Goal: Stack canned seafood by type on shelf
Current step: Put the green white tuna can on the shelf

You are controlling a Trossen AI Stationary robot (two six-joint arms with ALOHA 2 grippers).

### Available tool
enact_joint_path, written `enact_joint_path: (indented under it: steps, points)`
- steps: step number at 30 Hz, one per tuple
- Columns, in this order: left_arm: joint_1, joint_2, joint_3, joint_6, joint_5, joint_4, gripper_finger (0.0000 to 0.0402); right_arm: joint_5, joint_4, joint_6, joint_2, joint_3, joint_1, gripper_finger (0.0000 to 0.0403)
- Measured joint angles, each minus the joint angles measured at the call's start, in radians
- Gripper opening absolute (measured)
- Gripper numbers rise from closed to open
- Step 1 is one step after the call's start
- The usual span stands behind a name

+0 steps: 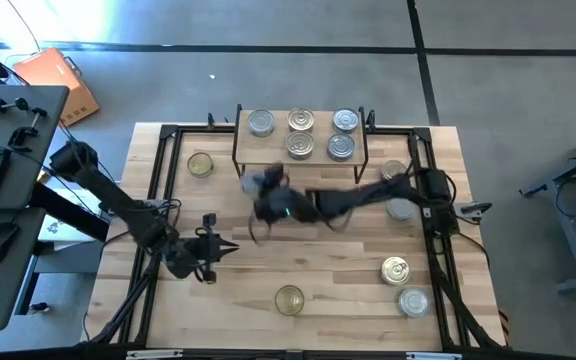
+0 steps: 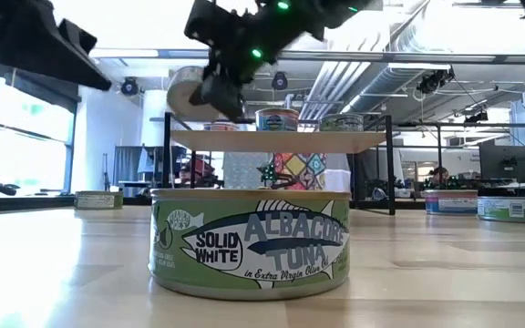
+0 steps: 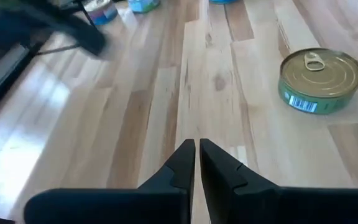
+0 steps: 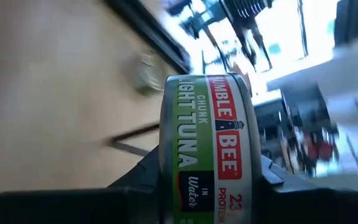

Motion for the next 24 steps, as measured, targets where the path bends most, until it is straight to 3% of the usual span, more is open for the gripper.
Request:
enact_joint_path:
  steps: [4, 7, 18, 24]
  points:
    - [-0.02, -0.01, 0.0, 0.014, -0.034, -0.002, 0.0014, 0.003, -0.166, 0.051, 0.01, 0.147, -0.1, 0.0109]
    - [-0.026, -0.01, 0.0, 0.014, -0.051, -0.001, 0.0014, -0.051, -0.235, 0.067, 0.031, 0.199, -0.162, 0.0109]
    - [-0.024, -0.009, 0.0, 0.015, -0.051, -0.001, 0.0014, -0.118, -0.312, 0.128, 0.075, 0.224, -0.229, 0.0109]
    - [-0.024, -0.009, 0.0, 0.015, -0.051, -0.001, 0.0014, -0.191, -0.343, 0.15, 0.074, 0.224, -0.236, 0.0188]
